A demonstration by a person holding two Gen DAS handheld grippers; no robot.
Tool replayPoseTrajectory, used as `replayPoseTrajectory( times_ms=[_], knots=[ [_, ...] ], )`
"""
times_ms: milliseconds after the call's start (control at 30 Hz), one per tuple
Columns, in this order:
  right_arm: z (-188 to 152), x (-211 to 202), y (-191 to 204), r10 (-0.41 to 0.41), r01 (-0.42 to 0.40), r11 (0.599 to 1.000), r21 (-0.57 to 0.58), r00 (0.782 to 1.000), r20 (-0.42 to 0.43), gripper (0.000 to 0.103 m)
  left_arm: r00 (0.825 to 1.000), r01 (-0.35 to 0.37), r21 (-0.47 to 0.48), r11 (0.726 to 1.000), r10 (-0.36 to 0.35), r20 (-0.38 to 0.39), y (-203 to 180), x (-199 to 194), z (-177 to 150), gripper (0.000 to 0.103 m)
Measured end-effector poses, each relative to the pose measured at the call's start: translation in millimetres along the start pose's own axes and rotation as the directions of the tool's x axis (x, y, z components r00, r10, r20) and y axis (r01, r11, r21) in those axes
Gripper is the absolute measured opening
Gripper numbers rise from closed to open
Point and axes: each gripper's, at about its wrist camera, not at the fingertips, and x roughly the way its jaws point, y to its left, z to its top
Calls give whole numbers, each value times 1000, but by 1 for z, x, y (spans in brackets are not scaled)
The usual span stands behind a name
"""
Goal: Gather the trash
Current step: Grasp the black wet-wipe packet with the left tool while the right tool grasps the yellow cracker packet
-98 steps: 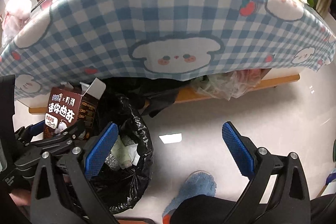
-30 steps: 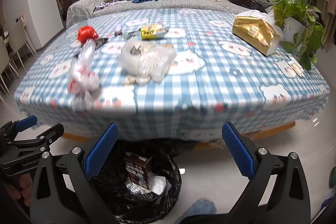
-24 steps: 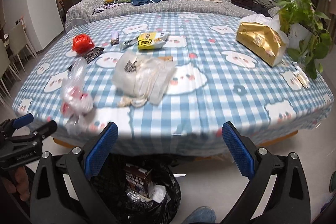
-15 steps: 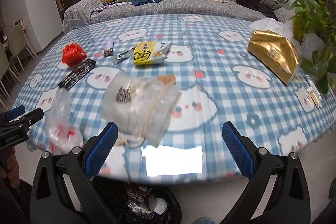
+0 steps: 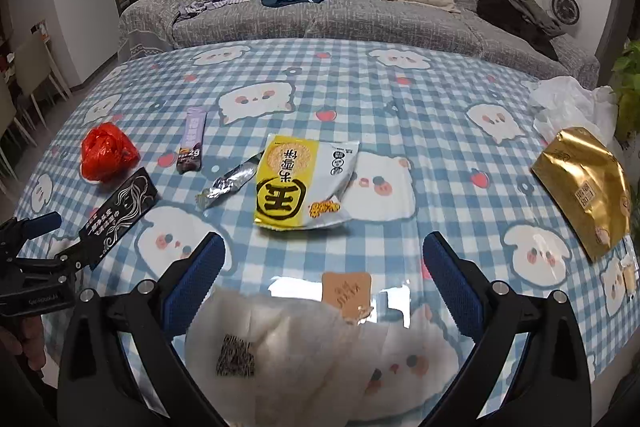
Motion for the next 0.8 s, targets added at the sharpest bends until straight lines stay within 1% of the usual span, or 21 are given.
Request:
replayPoseTrajectory(
  times_ms=[133,233,367,400,500,567,600,700,733,767,800],
  knots=[
    [12,26,-6,20,-20,1000,18,999,-37,95,1000,-1,21,1000,2,-19,-3,15,10,97],
    [21,42,-6,34,-32,999,32,998,-54,95,999,-16,26,1000,17,-37,-6,24,15,96],
    [33,56,-3,49,-47,998,41,996,-70,95,998,-16,38,999,18,-54,-12,33,21,96],
    [35,57,-2,50,-47,998,41,996,-69,95,998,-15,36,999,17,-59,-12,35,22,94],
    [43,65,2,37,-35,999,34,996,-79,92,997,-11,23,1000,12,-70,-11,38,24,92],
    [42,74,4,42,-39,999,32,994,-102,88,997,-11,23,1000,13,-71,-11,38,25,89],
    [42,78,5,49,-45,998,32,992,-118,86,997,-11,25,1000,13,-72,-12,37,25,86],
    [39,88,7,53,-49,998,32,987,-150,75,997,-7,35,999,10,-74,-16,34,24,76],
    [38,91,6,59,-54,998,36,985,-162,71,997,-7,38,999,10,-77,-17,33,23,72],
    [38,90,7,51,-47,998,31,987,-155,66,997,-6,39,999,9,-80,-17,32,23,70],
    [38,90,7,46,-41,999,32,986,-158,64,997,-5,40,999,8,-82,-18,31,22,67]
  ],
)
